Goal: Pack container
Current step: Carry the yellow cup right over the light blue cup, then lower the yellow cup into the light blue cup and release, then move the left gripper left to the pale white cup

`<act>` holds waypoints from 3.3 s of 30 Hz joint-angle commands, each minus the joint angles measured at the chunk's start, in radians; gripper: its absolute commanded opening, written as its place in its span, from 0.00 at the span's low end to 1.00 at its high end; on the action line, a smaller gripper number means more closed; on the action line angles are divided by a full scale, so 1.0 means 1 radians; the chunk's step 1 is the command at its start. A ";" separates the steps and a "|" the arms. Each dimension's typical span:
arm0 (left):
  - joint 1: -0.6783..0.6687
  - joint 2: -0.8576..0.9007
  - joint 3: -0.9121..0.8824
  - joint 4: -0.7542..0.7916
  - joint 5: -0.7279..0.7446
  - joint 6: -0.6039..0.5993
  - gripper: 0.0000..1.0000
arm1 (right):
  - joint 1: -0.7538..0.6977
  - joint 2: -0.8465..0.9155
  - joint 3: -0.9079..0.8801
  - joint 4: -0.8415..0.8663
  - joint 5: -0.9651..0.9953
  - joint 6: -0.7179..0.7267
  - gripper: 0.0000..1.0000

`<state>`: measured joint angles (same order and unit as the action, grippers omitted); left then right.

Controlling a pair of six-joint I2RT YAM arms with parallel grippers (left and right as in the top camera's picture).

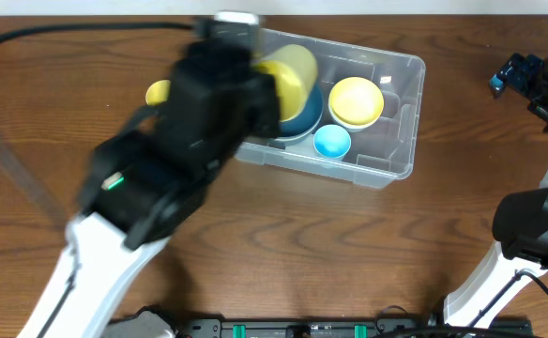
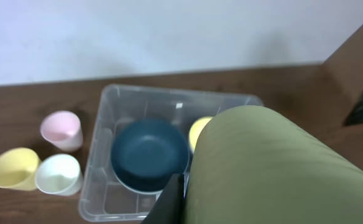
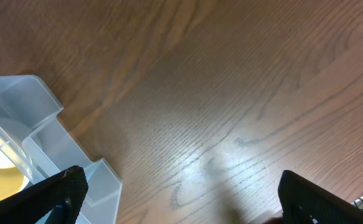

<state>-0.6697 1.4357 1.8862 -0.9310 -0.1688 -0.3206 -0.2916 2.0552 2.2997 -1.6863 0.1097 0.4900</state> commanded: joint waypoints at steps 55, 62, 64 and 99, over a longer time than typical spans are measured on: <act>-0.047 0.611 -0.017 -0.048 0.110 -0.043 0.07 | -0.003 0.006 -0.001 -0.001 0.014 0.011 0.99; -0.047 0.611 -0.017 -0.049 0.110 -0.043 0.24 | -0.003 0.006 -0.001 -0.001 0.014 0.010 0.99; -0.047 0.611 -0.017 -0.048 0.110 -0.043 0.27 | -0.003 0.006 -0.001 -0.001 0.014 0.011 0.99; 0.575 0.517 0.097 -0.255 0.136 -0.048 0.77 | -0.003 0.006 -0.001 -0.001 0.014 0.011 0.99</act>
<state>-0.0975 1.9121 1.9862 -1.1870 -0.0544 -0.3630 -0.2916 2.0552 2.2997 -1.6859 0.1097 0.4900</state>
